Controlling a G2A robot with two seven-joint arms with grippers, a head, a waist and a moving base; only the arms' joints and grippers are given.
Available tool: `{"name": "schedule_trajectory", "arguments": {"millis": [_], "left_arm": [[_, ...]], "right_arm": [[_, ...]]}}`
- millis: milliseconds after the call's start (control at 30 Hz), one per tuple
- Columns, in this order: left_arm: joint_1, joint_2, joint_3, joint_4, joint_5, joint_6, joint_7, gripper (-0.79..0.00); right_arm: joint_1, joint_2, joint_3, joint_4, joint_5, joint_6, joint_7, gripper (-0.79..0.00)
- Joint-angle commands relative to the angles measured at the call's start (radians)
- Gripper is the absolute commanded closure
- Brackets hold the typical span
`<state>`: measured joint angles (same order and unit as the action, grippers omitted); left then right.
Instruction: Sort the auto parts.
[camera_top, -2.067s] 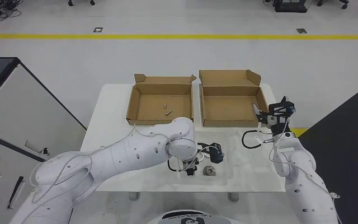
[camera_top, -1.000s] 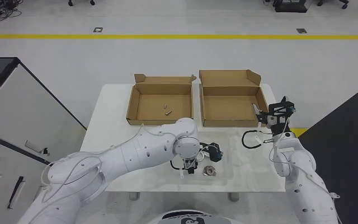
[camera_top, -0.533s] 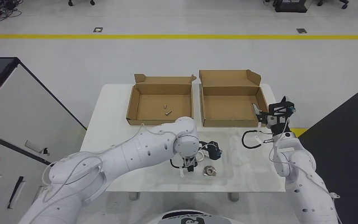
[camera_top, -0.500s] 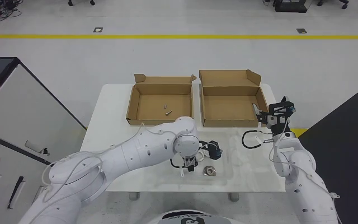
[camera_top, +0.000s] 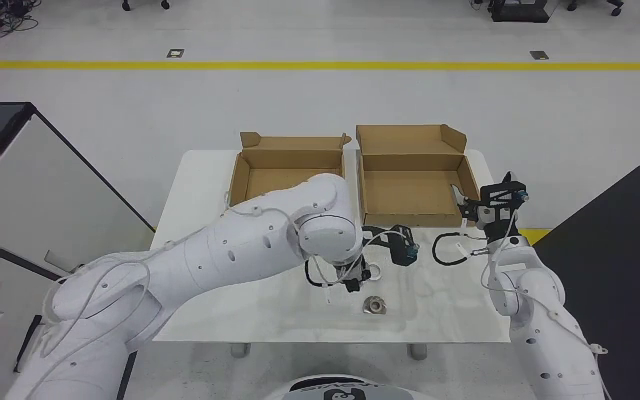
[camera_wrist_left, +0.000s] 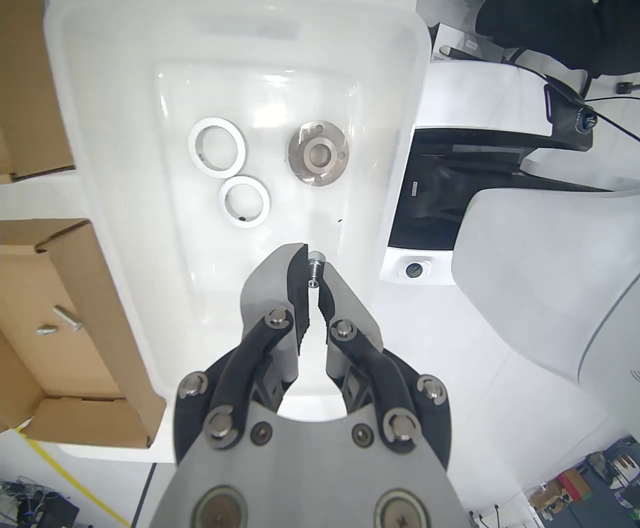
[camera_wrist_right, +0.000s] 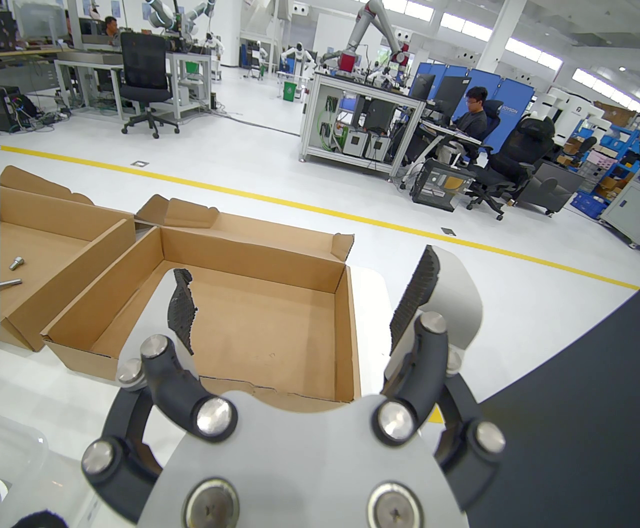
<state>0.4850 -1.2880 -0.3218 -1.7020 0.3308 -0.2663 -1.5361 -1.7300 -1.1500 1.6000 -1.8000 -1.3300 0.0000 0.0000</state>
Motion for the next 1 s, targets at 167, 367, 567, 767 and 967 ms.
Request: {"name": "schedule_trajectory", "arguments": {"millis": [167,367,567,767,967], "left_arm": [[-0.062,0.023,0.010,-0.055,-0.035,0.032,0.000,0.000],[-0.062,0.023,0.010,-0.055,-0.035,0.032,0.000,0.000],[-0.038,0.040,-0.099,-0.048,-0.083,0.042,0.161,0.000],[0.046,0.098,-0.323,-0.056,-0.210,0.011,0.293,0.000],[0.207,0.143,-0.526,-0.065,-0.478,-0.147,0.430,0.000]], "right_arm": [[0.000,0.000,0.000,0.000,0.000,0.000,0.000,-0.785],[0.000,0.000,0.000,0.000,0.000,0.000,0.000,-0.785],[0.000,0.000,0.000,0.000,0.000,0.000,0.000,-0.785],[0.000,0.000,0.000,0.000,0.000,0.000,0.000,-0.785],[0.000,0.000,0.000,0.000,0.000,0.000,0.000,-0.785]]}}
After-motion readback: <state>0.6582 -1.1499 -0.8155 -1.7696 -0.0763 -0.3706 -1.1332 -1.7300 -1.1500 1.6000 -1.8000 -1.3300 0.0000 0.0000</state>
